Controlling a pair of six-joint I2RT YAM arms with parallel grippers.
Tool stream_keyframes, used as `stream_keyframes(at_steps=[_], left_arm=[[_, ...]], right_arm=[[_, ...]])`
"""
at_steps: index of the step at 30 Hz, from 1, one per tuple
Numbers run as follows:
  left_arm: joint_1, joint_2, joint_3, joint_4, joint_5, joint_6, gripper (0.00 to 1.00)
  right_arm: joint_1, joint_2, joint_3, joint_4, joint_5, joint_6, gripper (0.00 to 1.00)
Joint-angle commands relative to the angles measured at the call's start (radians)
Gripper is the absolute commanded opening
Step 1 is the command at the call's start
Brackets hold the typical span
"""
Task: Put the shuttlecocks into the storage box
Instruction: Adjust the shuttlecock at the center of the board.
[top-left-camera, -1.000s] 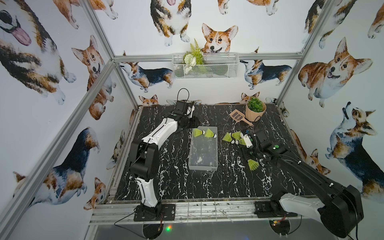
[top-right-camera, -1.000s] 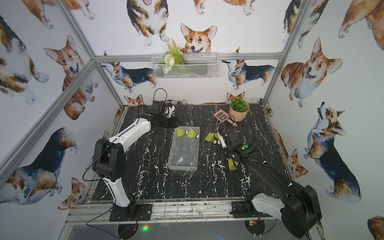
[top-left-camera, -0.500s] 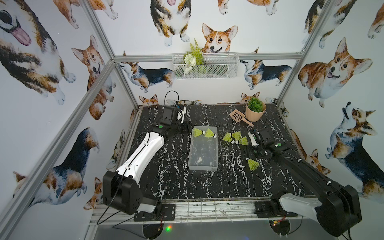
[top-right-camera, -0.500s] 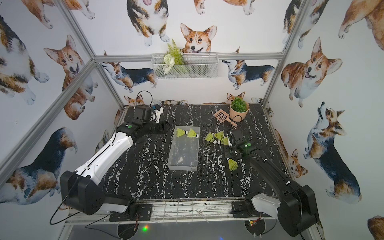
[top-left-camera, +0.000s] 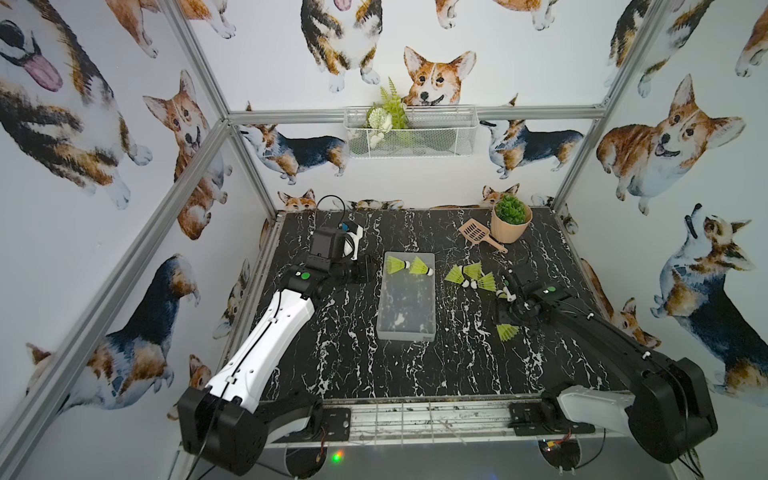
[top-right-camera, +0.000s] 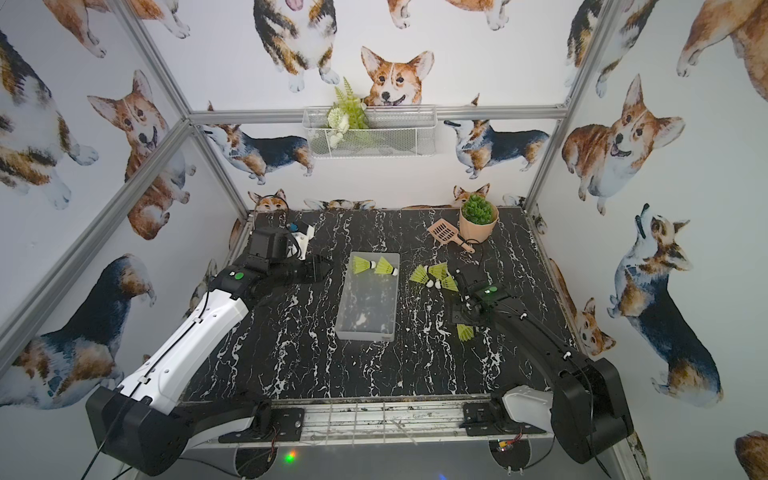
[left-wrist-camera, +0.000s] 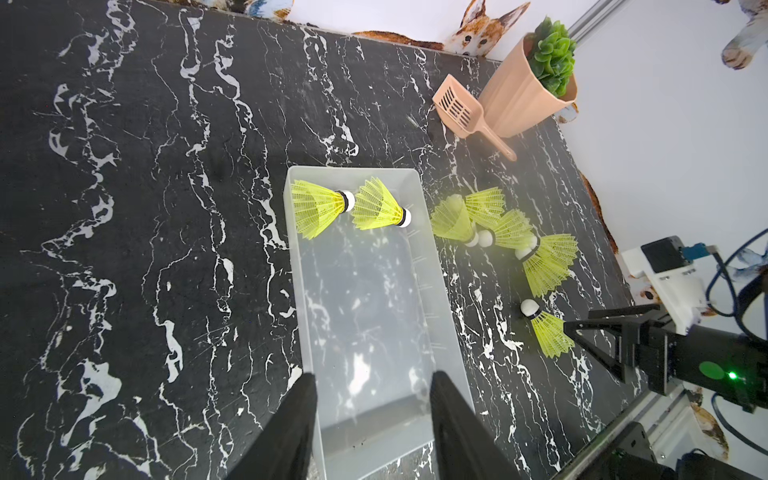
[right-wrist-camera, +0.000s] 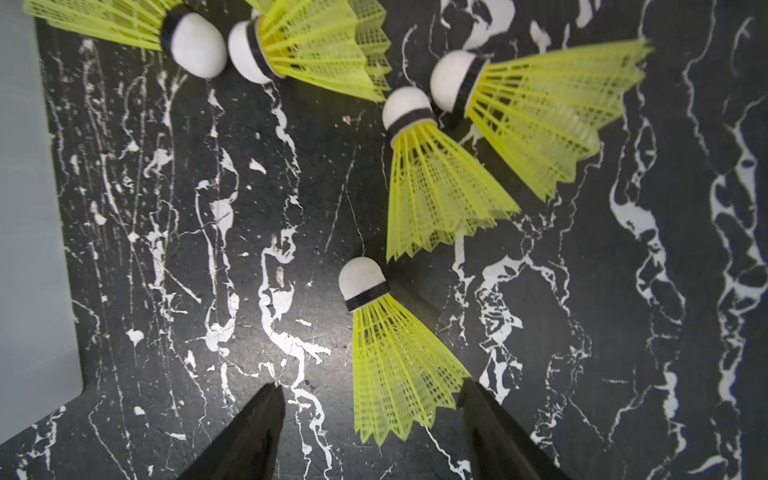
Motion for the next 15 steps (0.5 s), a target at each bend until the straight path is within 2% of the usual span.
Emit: stream_keyframes(at_steps=[1,9,15], left_arm=[[0.003,0.002,-0.004,-0.002,0.009,-0.003,0.48],[0.004,0.008,-0.006,0.001,0.012,-0.004,0.48],[0.003,0.010,-0.012,0.004,0.013,-0.007,0.48]], right_arm=[[-0.007,0.002,-0.016,-0.020,0.038,0.067,0.74],[-0.014,0.061,-0.028,0.037,-0.043,0.030,0.75],[-0.015,0.107,-0.012,0.032,-0.168,0.022,0.74]])
